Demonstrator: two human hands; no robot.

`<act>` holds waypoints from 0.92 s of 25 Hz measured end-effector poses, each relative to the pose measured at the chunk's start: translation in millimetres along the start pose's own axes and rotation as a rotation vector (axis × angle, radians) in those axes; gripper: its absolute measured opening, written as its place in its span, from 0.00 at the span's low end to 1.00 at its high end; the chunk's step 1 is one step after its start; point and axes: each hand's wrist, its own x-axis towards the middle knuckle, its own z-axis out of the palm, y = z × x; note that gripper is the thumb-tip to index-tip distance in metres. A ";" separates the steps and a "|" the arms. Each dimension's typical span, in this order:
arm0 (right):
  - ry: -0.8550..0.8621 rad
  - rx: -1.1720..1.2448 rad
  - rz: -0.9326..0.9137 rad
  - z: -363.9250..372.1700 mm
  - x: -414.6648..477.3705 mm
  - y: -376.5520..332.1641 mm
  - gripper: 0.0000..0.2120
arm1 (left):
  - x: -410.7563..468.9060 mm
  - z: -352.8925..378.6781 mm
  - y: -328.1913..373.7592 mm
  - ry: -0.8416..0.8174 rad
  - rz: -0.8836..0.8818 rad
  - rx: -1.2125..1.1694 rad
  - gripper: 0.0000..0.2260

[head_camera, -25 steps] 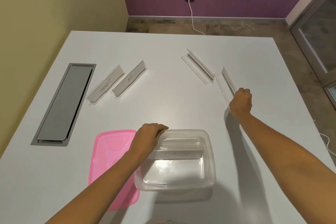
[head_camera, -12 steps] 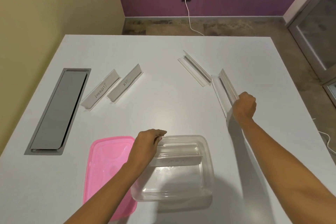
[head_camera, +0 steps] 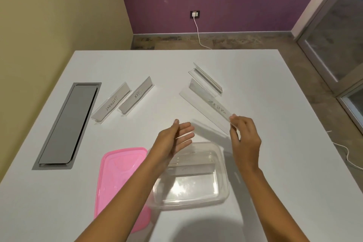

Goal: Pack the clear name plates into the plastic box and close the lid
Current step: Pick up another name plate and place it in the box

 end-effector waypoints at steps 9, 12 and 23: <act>-0.096 -0.134 -0.401 -24.7 -47.4 -25.6 0.14 | -41.7 -28.8 25.7 0.043 0.049 -0.259 0.18; -0.161 -0.104 -0.463 -30.4 -59.0 -26.5 0.15 | -54.3 -38.8 26.0 0.084 0.094 -0.145 0.19; -0.612 -0.032 -0.284 -35.3 -56.3 -47.3 0.30 | -69.8 -58.4 -1.8 0.068 0.323 0.248 0.16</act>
